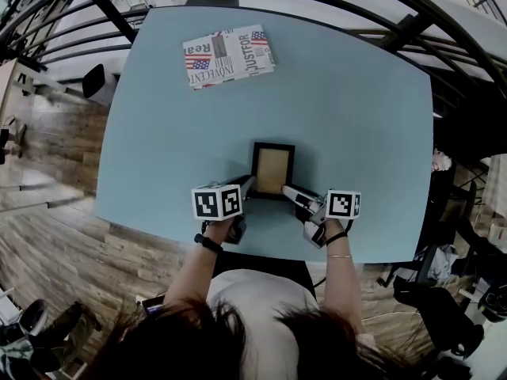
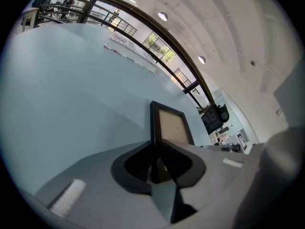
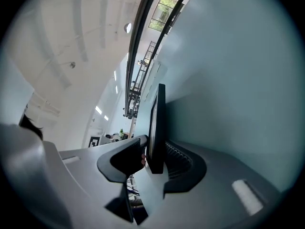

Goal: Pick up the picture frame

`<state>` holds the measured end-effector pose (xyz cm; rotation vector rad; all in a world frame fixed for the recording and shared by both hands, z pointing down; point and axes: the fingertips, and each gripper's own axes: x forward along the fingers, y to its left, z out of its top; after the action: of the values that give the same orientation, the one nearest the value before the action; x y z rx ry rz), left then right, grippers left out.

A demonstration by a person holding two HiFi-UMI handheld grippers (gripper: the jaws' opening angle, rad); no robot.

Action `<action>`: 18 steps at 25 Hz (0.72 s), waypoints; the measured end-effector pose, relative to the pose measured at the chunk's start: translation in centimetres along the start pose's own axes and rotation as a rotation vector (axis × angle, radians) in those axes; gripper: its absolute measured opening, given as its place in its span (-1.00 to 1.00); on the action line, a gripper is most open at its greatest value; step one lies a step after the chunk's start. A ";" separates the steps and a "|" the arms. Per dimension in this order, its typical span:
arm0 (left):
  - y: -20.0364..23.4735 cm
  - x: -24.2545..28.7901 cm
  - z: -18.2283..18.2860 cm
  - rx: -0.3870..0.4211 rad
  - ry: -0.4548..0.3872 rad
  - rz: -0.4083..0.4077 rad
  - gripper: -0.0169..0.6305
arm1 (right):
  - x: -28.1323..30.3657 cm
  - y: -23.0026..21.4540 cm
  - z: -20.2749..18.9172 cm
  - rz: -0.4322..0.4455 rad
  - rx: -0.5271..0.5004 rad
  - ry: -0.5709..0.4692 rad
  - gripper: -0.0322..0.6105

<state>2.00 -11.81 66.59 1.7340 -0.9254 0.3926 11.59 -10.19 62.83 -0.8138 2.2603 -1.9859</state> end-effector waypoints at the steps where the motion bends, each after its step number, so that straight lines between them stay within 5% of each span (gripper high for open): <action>1: 0.0 0.0 0.0 0.000 -0.001 0.001 -0.59 | -0.1 -0.3 -0.1 -0.006 0.014 0.008 -0.45; 11: -0.8 -0.1 -0.2 0.034 -0.013 -0.006 -0.59 | 2.7 0.5 -0.3 -0.012 -0.012 -0.008 -0.83; 18: -0.6 -0.2 -0.2 0.044 -0.009 0.001 -0.58 | 2.4 0.4 -0.2 -0.032 -0.026 -0.044 -0.84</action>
<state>2.35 -11.44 66.14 1.7764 -0.9303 0.4086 9.31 -10.96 63.25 -0.8920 2.2682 -1.9351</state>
